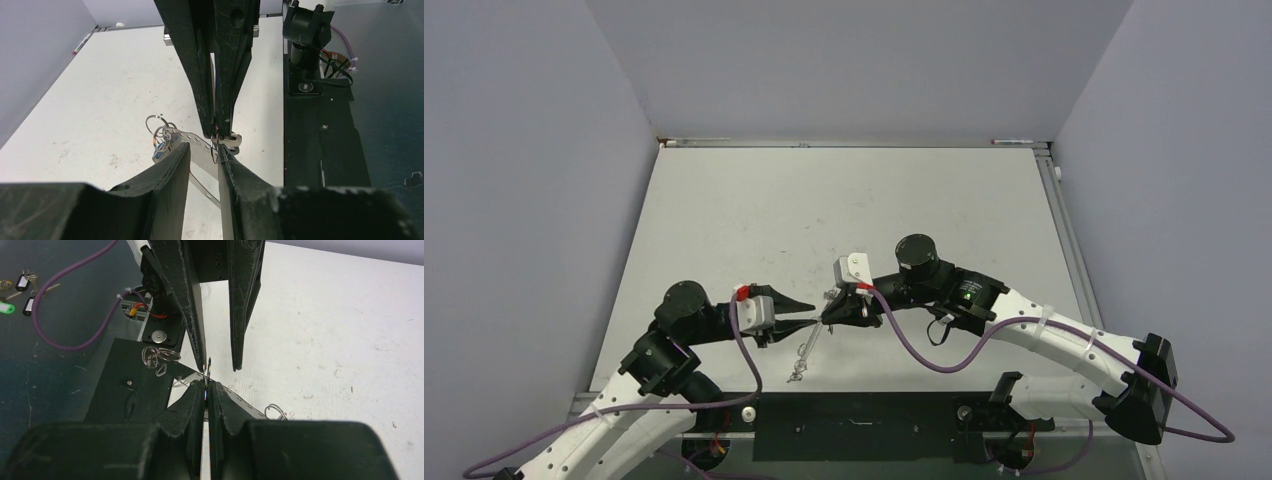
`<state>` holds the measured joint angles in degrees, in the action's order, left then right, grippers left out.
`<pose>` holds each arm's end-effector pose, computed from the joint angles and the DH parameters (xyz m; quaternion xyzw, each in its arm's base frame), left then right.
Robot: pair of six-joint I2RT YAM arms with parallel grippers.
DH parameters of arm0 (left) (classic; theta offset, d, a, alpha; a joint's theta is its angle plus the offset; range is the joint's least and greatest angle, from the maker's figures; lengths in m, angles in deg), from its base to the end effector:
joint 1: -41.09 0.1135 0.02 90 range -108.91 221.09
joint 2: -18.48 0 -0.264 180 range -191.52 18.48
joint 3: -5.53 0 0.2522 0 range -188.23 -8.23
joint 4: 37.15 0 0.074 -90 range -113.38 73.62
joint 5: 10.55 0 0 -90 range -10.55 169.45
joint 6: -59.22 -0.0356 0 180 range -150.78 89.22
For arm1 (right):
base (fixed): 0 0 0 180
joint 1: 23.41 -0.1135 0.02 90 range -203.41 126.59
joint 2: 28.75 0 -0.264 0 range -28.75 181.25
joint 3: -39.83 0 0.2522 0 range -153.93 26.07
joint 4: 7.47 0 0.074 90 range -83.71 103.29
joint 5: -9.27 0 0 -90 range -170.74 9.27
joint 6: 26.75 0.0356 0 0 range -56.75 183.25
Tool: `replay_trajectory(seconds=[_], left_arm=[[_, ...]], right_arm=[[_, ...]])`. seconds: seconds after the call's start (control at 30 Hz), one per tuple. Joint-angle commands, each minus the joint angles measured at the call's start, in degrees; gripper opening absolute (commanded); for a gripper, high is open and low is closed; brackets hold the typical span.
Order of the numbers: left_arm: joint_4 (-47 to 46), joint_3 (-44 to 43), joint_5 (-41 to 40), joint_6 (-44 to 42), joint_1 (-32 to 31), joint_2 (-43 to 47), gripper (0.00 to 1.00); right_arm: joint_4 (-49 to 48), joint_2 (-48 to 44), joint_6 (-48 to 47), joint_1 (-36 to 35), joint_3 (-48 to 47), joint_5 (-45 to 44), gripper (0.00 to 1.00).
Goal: Put the keys on the keyring
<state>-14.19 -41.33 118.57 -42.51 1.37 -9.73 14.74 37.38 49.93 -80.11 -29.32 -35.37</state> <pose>0.0838 -0.0988 0.3113 0.5050 0.5236 -0.3931 0.5624 0.1208 0.2300 0.3357 -0.6144 0.4878 0.4896 0.3806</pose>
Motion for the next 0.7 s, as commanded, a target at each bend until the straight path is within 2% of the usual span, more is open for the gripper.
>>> replay_trajectory(seconds=[0.0,0.07,0.27,0.33,0.5,0.53,0.6,0.67], left_arm=[[-3.46,0.29,2.42,0.25,-0.35,-0.36,0.23],[-3.84,0.52,2.87,0.29,-0.38,-0.31,0.22],[-4.86,0.81,3.10,1.21,-0.35,-1.39,0.09],[-5.58,1.08,3.32,1.91,-0.34,-1.81,0.00],[-6.07,0.31,-0.63,3.97,0.20,-0.97,0.00],[-6.45,0.55,-0.81,4.22,0.30,-0.27,0.00],[-9.25,1.84,-1.54,5.66,0.78,1.31,0.00],[-11.46,2.89,-1.67,6.88,1.76,2.75,0.00]], right_arm=[[-3.58,-0.57,-1.18,-0.13,-3.33,2.40,0.05],[-3.70,-0.46,-1.10,-0.14,-3.36,2.60,0.05],[-3.50,0.29,-1.10,-0.29,-3.66,2.97,0.05],[-3.59,0.55,-1.10,-0.50,-3.74,3.15,0.05],[-4.60,1.10,-0.04,-0.65,-3.54,1.76,0.05],[-4.96,1.15,0.71,-0.68,-3.50,0.63,0.09],[-4.98,0.88,1.42,-0.44,-3.34,-0.90,0.37],[-6.48,-0.39,2.66,0.06,-2.46,-1.61,0.51]])
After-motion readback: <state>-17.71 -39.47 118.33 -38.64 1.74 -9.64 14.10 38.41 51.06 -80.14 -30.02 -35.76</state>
